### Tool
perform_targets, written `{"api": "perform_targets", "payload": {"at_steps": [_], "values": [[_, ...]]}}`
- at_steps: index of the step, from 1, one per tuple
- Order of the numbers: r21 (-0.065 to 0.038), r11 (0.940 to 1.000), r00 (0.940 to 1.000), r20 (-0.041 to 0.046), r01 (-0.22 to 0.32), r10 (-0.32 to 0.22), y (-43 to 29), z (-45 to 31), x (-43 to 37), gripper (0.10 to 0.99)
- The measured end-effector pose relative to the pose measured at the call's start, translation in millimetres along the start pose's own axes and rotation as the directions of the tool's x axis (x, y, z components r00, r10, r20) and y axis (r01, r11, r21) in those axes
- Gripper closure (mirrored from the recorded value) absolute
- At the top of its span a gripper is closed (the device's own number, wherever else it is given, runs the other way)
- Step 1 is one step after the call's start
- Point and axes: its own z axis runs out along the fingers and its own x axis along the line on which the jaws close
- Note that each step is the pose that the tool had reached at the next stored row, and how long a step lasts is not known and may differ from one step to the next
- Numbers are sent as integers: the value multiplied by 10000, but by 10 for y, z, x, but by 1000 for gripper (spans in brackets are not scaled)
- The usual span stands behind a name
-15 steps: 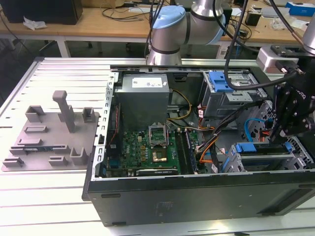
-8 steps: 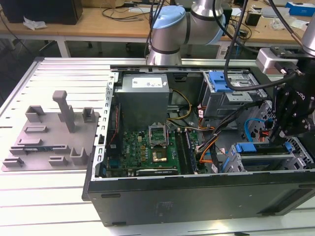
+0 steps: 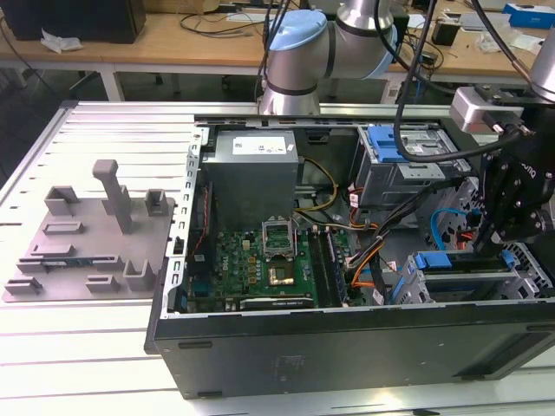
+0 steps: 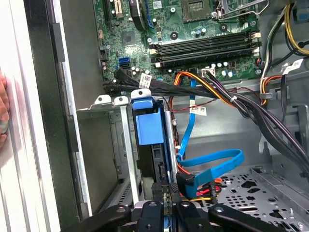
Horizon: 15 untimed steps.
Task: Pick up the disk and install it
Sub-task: 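Insert the first disk wire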
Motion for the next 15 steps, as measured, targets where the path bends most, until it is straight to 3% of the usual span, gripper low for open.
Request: {"api": "perform_targets", "payload": {"at_steps": [15], "values": [[11,10000,10000,1,95,-95,-9,31,-5,922]]}}
